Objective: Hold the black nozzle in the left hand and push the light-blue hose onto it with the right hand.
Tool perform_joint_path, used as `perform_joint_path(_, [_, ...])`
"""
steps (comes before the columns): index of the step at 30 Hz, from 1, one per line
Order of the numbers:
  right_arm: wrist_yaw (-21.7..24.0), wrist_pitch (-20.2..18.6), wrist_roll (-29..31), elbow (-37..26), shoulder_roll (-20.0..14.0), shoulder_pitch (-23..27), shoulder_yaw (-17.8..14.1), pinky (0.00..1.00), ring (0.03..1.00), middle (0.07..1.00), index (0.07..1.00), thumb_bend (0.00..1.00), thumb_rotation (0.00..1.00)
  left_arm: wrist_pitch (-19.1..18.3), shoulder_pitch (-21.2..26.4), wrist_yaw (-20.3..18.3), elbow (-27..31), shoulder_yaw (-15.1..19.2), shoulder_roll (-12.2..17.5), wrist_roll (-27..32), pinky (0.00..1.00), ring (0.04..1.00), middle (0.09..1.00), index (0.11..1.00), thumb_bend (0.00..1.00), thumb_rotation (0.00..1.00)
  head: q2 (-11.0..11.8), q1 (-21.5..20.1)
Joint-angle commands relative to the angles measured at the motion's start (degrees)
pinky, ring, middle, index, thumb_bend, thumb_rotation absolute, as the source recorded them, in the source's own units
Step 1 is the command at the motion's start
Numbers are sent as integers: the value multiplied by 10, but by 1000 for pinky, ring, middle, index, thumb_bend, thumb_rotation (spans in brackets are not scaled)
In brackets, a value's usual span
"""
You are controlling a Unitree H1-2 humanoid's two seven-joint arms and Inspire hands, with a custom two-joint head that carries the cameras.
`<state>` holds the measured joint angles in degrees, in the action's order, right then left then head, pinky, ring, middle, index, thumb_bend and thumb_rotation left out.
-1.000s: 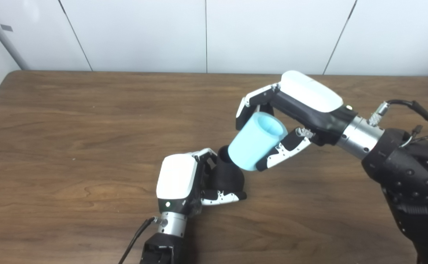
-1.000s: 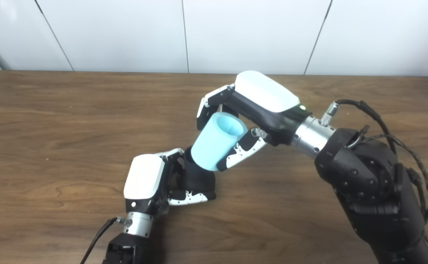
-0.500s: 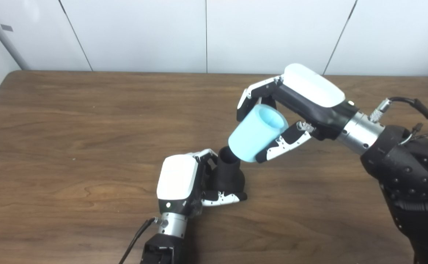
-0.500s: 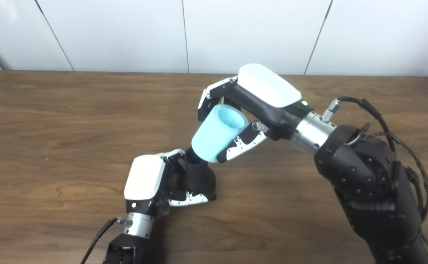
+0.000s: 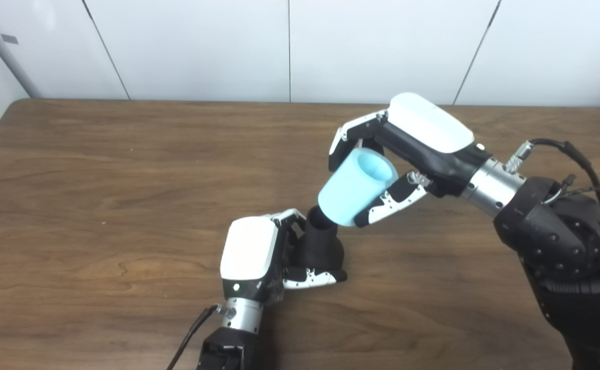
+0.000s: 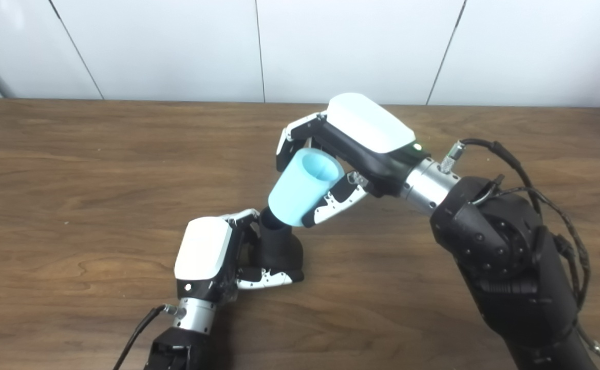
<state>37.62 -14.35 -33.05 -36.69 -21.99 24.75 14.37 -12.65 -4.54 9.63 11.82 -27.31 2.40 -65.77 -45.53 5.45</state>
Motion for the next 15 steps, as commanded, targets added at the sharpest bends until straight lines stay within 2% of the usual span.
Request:
perform_joint_path(1, [-18,12,-2,-4,1,18,-8,337,384,511,505,515,0,2,-10,-23,-15,-10,1,1,359,441,404,504,521,0,0,1])
perform_joint_path(12, [-20,13,-8,4,8,9,-8,334,379,512,507,514,0,2,-8,-24,-15,-11,2,-1,316,385,392,498,520,0,1,2])
perform_joint_path(13, [-20,14,-8,5,9,8,-9,334,378,511,508,514,0,2,-8,-24,-15,-11,2,-1,314,382,432,491,523,0,1,2])
perform_joint_path(15, [-21,18,-8,6,9,7,-9,326,371,509,510,514,0,3,-7,-24,-16,-11,2,0,313,388,400,497,520,0,0,8])
